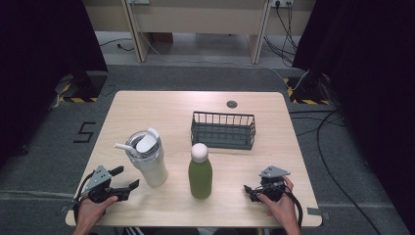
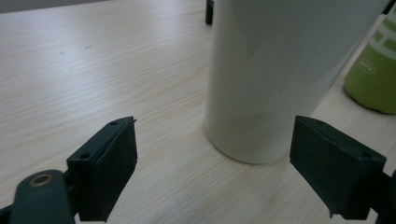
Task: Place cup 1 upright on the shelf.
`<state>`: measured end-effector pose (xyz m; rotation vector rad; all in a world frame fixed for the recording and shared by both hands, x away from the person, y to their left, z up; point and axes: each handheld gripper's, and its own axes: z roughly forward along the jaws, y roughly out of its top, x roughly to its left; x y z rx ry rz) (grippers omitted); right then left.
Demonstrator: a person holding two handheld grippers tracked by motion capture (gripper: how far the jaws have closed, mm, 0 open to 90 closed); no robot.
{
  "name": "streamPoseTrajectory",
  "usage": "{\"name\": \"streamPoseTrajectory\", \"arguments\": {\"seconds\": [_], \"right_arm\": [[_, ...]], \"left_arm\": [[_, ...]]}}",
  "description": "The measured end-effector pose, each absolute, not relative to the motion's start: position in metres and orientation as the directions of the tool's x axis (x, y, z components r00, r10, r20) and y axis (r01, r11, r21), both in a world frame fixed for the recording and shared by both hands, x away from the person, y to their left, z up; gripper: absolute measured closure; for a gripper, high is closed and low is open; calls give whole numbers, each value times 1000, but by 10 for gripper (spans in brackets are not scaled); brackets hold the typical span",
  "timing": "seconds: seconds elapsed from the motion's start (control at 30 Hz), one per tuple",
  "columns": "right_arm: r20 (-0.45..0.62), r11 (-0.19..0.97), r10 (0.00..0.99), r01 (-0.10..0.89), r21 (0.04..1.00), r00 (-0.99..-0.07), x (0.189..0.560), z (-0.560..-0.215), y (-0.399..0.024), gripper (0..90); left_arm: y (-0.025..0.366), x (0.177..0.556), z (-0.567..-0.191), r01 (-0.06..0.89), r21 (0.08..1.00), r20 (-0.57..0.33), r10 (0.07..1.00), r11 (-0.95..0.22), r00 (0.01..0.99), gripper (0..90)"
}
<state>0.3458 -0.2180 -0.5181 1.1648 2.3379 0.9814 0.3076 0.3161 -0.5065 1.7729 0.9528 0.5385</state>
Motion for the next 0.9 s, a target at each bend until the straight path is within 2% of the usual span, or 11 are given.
{"name": "streamPoseTrajectory", "arguments": {"seconds": [0.1,0.2,0.5,0.9], "right_arm": [[-4,423,799,557,715,-601,346,-518,-218,90],[-5,425,797,556,714,-604,346,-518,-218,89],[-6,426,797,555,714,-604,346,-518,-218,88],[-6,427,796,555,714,-605,347,-518,-218,87]], "left_arm": [[312,306,-505,330,931,-82,796,-153,600,148],[307,305,-504,297,941,-54,794,-163,605,148],[294,302,-503,284,950,-74,788,-131,611,148],[275,306,-502,258,955,-50,783,-143,620,148]]}}
